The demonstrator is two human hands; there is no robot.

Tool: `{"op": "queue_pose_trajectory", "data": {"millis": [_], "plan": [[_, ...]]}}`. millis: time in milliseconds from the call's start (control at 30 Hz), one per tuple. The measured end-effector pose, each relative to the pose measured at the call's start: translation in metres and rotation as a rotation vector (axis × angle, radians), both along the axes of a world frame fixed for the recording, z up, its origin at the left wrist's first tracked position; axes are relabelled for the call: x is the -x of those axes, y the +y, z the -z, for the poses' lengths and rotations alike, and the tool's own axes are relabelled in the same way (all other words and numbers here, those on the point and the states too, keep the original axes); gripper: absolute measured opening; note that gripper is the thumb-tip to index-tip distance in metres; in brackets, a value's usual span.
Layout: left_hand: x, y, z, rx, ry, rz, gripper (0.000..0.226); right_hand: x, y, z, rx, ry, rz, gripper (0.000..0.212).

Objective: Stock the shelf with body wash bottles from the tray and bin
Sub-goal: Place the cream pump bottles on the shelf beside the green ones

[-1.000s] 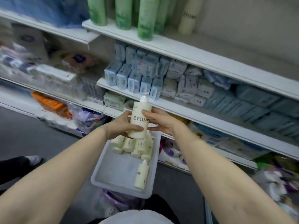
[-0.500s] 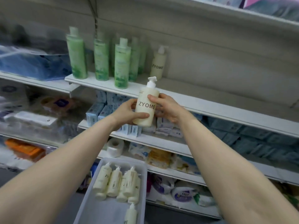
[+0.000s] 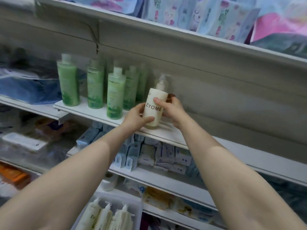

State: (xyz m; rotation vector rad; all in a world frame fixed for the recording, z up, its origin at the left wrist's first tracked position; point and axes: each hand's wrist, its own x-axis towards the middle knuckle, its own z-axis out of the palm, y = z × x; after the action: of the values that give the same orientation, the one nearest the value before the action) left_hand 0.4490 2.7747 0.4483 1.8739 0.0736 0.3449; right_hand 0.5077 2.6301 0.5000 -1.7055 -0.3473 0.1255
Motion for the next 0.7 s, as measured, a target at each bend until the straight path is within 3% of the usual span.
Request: {"op": "queue_pose_trajectory", "data": {"millis": [133, 367, 700], "plan": [[-0.023, 0.003, 0.009, -0.015, 0.019, -0.069, 0.074, -0.025, 0.01, 0.006, -0.002, -0.032, -0.033, 0.044], [-0.047, 0.014, 0.017, -0.129, 0.032, -0.171, 0.068, -0.055, 0.024, 0.015, -0.069, -0.002, -0.082, 0.051], [-0.061, 0.015, 0.022, -0.247, 0.012, -0.31, 0.041, -0.082, 0.038, 0.019, -0.037, -0.062, -0.119, 0.05]]}}
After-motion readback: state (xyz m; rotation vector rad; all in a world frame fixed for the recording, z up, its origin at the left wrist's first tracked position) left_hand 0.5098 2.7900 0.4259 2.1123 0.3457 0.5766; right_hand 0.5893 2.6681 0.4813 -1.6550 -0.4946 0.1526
